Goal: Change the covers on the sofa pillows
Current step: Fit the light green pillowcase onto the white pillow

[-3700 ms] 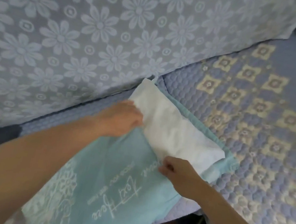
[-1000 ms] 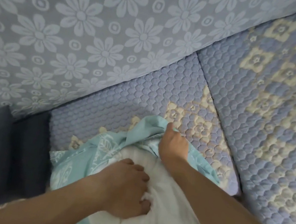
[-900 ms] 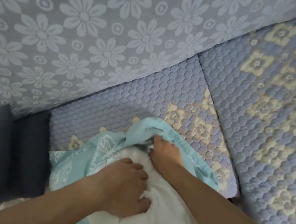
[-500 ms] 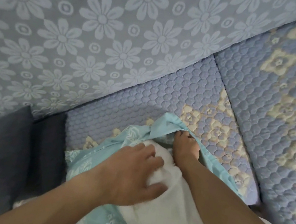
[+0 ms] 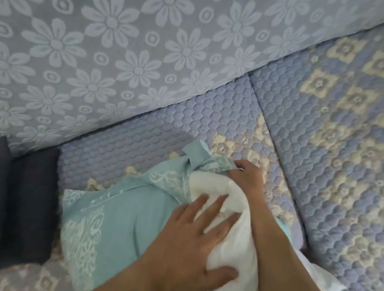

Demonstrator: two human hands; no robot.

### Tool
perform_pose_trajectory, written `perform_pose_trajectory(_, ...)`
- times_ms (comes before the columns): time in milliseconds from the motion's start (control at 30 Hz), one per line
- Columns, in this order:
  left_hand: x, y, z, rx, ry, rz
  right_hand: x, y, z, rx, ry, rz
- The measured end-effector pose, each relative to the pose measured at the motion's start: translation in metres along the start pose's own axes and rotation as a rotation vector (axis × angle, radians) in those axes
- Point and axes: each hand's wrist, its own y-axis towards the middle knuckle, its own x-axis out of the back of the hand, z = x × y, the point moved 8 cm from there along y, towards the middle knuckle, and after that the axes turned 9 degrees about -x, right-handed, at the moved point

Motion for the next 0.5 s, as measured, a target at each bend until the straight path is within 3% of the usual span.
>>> perform_pose_trajectory(133,-0.037,0.003,0.029,0.164,0.146,0.147,-0.010,-0.006,0.008,0.046,-0.062,0.016)
perform_pose_trajectory(267,-0.055,0.034,0.074,0.380,0.180,0.313,0.007,-0.009,-0.003,0.147,-0.377,-0.076)
perform_pose_trajectory(433,-0.058,0.067,0.114,0.436,0.160,0.290,-0.015,-0.044,-0.004,0.481,-0.783,-0.010)
perform_pose_trajectory(500,-0.053,0.075,0.120,0.472,0.104,0.268,-0.019,-0.044,-0.002,0.517,-0.872,0.004)
